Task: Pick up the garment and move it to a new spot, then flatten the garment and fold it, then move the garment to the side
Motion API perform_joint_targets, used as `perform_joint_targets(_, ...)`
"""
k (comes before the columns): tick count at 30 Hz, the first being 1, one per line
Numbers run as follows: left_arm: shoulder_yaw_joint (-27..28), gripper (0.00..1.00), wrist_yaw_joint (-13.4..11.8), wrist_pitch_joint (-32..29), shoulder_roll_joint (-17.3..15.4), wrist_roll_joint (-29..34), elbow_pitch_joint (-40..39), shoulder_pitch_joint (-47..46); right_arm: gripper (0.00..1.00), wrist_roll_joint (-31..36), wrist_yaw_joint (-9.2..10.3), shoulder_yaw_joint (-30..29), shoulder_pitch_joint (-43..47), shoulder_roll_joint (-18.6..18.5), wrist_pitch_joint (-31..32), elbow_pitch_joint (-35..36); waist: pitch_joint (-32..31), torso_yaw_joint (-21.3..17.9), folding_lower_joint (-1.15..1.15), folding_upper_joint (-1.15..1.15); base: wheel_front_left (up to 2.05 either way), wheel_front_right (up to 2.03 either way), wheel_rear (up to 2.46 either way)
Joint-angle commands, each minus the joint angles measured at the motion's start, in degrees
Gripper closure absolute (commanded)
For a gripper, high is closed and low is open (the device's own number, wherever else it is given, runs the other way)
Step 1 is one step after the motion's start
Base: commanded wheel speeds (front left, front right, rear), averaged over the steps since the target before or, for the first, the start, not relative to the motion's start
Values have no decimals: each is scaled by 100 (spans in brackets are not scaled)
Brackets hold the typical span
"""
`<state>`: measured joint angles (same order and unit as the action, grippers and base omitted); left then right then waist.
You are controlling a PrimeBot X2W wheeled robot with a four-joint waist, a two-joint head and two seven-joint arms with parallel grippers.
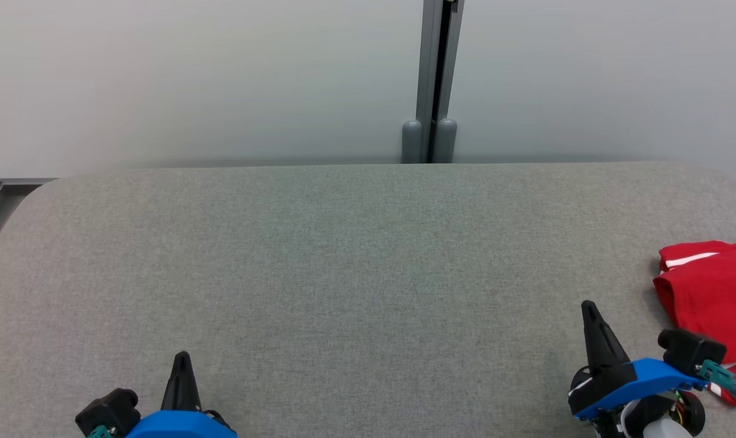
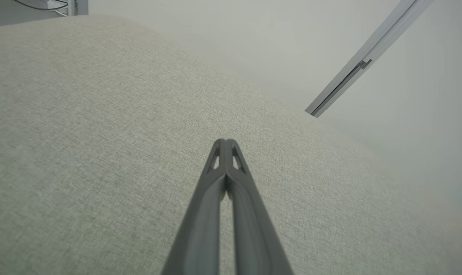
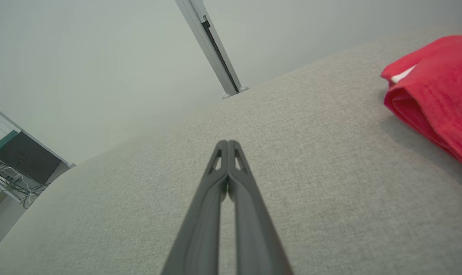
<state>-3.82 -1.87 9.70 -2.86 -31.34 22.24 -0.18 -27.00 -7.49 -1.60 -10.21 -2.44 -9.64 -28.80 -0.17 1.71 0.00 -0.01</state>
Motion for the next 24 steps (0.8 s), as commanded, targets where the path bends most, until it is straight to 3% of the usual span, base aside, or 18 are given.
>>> perform_joint_targets(1, 82, 100, 49, -52, -1, -235, -121, -169, 100, -260, 0, -26, -17, -31, 56, 153, 0, -2, 0, 0, 0, 0, 0)
perform_joint_targets(24, 383, 100, 330, -542, -2, -2064, -353, -329, 100, -2217, 0, -172, 120, -41, 542, 586, 8, -39, 0, 0, 0, 0, 0)
